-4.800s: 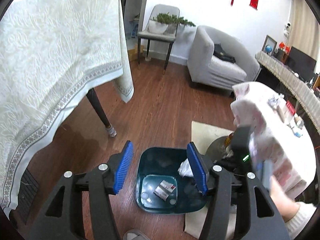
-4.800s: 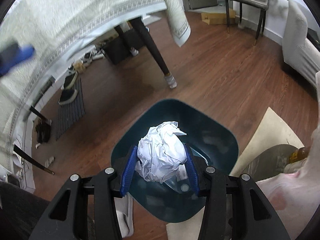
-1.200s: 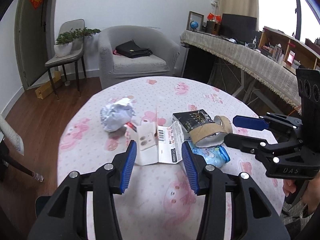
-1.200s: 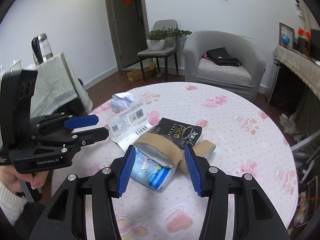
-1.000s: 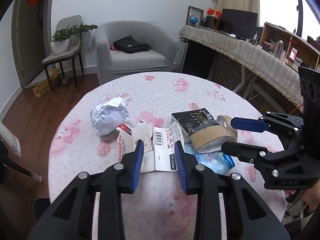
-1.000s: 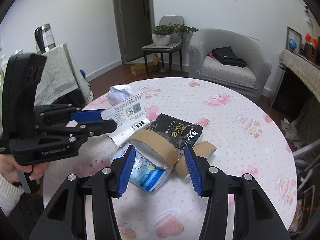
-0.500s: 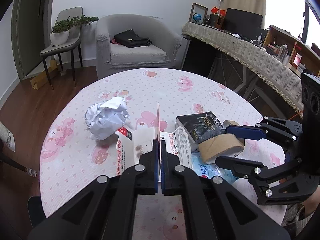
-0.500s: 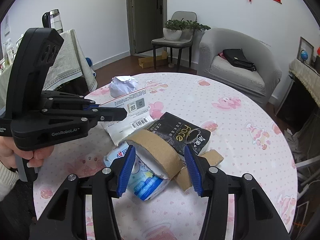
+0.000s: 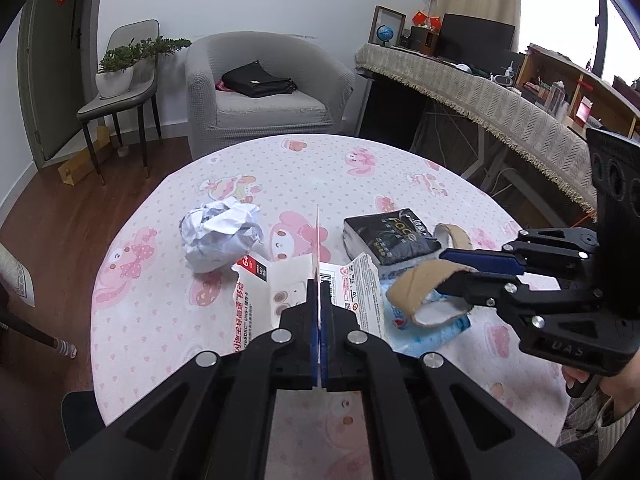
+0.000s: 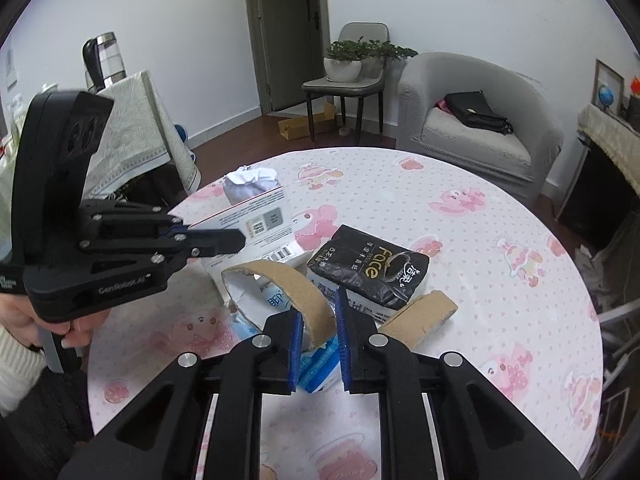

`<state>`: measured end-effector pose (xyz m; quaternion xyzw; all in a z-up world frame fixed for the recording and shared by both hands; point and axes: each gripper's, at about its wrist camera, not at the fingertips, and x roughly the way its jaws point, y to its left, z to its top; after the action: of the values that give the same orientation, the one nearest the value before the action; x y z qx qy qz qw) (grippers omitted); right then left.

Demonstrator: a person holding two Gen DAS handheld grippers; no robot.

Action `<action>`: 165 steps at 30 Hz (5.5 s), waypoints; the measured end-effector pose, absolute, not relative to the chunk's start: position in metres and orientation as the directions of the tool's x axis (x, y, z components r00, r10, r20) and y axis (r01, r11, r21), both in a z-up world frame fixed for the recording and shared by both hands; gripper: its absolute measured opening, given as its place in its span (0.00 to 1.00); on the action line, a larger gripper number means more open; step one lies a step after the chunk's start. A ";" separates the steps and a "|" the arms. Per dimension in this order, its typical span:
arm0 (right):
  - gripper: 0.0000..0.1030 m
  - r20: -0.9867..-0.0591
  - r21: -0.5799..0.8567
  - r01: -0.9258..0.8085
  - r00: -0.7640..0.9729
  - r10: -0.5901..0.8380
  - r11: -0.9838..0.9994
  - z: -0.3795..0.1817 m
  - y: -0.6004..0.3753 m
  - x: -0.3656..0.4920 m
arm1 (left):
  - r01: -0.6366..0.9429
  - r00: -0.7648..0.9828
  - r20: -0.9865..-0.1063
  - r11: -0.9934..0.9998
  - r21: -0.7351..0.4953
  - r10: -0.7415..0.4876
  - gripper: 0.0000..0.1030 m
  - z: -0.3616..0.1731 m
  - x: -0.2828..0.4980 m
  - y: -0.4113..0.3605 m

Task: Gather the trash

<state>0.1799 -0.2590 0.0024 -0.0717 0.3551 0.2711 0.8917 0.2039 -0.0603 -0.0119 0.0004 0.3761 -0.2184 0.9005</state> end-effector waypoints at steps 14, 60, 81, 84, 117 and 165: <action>0.14 -0.620 0.049 -0.475 0.675 0.399 0.879 0.016 -0.253 0.162 | 0.401 0.610 -0.676 0.897 -0.187 -0.414 0.01 -0.006 0.167 -0.042; 0.14 -0.606 0.049 -0.580 0.630 0.486 0.813 0.015 -0.124 0.125 | 0.242 0.624 -0.726 0.955 -0.173 -0.290 0.01 -0.014 0.093 0.104; 0.14 -0.649 0.072 -0.695 0.512 0.563 0.715 -0.002 -0.008 0.121 | 0.069 0.564 -0.813 0.989 -0.128 -0.145 0.01 -0.076 0.092 0.209; 0.14 -0.661 0.077 -0.703 0.495 0.564 0.707 -0.007 0.005 0.122 | 0.044 0.551 -0.823 0.990 -0.133 -0.135 0.01 -0.084 0.093 0.222; 0.14 -0.809 0.113 -0.711 0.340 0.479 0.694 -0.091 0.089 0.141 | -0.049 0.620 -0.777 0.983 -0.180 -0.111 0.63 -0.065 0.073 0.291; 0.62 -0.887 0.365 -0.547 0.042 0.460 0.754 -0.197 0.101 0.150 | -0.022 0.778 -0.622 0.986 -0.167 -0.088 0.42 0.023 0.053 0.263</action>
<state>0.1500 0.1007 -0.1969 -0.0362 0.5976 0.3492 0.7208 0.0528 0.2634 0.0233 -0.0828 0.3328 -0.0175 0.9392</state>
